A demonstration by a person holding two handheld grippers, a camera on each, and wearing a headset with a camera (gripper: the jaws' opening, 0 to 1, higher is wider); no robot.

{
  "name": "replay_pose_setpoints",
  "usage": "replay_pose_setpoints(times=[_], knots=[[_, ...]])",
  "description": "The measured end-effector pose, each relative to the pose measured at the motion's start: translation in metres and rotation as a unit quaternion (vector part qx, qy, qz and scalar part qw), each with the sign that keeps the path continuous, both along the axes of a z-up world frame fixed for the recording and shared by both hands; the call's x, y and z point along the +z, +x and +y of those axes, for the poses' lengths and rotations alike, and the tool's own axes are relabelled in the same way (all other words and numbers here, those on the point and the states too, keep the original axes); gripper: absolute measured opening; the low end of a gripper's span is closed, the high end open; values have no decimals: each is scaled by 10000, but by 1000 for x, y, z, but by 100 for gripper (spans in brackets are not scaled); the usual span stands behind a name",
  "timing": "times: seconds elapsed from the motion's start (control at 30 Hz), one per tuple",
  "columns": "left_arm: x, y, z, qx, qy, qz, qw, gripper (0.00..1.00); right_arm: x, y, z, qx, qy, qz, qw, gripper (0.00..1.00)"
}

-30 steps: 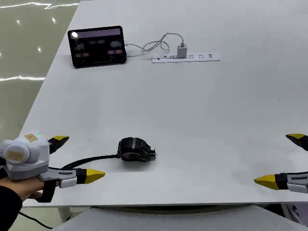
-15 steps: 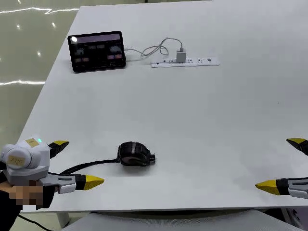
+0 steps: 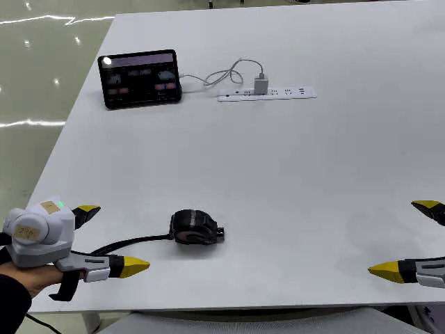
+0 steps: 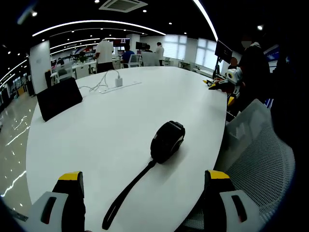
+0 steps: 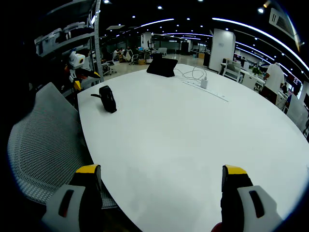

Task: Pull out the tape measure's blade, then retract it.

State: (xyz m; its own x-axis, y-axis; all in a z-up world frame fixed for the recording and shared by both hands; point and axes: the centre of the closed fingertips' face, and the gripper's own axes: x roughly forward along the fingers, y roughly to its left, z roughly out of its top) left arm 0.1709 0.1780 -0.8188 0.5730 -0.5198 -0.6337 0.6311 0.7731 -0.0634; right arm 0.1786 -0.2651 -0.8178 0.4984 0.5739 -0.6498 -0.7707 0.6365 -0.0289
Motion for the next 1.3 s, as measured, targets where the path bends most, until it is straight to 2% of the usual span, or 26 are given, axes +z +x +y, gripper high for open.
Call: replay_pose_setpoints(times=[0.07, 0.17, 0.27, 0.33, 0.47, 0.57, 0.6, 0.67, 0.73, 0.77, 0.83, 0.87, 1.0, 1.1, 1.17, 1.3], knots=[[1, 1, -3, -44, -64, 37, 10000, 100, 0, 1, 2, 58, -6, 11, 10000, 100], [0, 4, -6, -142, 2, 26, 9999, 100, -1, 3, 7, 142, -19, 10, 9999, 99], [-1, 7, -10, -208, 48, 90, 9997, 100, 0, 4, 14, 214, -6, 18, 9998, 99], [3, 12, -13, -219, 49, 0, 9997, 100, 0, 5, 18, 241, 11, 22, 9997, 100], [6, 20, -24, -400, 30, -54, 9992, 100, -2, 9, 30, 360, 38, 57, 9993, 100], [5, 24, -31, -599, 113, -19, 9981, 100, -1, 11, 40, 480, 54, 55, 9988, 100], [3, 22, -35, -733, 168, 82, 9971, 99, -1, 12, 45, 539, 61, 24, 9985, 100], [2, 26, -38, -835, 287, 24, 9961, 98, 2, 16, 50, 630, 62, -102, 9979, 100], [1, 26, -46, -1002, 238, 137, 9946, 99, 4, 18, 56, 688, 88, -95, 9975, 100], [0, 29, -49, -1088, 322, 102, 9935, 100, 5, 19, 61, 813, 135, -167, 9965, 100], [-1, 30, -55, -1265, 380, 134, 9911, 99, 5, 20, 66, 875, 121, -171, 9959, 100], [0, 32, -59, -1349, 430, 91, 9899, 99, 4, 21, 70, 926, 106, -149, 9955, 100], [1, 34, -72, -1697, 559, 93, 9839, 98, 5, 24, 85, 1101, 131, -189, 9937, 100], [-2, 36, -79, -2017, 738, 131, 9766, 97, 5, 27, 97, 1218, 149, -193, 9923, 100], [-2, 38, -83, -2134, 810, 104, 9735, 95, 5, 28, 102, 1280, 153, -195, 9915, 100], [-2, 41, -90, -2319, 861, 150, 9688, 93, 4, 29, 115, 1438, 175, -177, 9893, 100]])
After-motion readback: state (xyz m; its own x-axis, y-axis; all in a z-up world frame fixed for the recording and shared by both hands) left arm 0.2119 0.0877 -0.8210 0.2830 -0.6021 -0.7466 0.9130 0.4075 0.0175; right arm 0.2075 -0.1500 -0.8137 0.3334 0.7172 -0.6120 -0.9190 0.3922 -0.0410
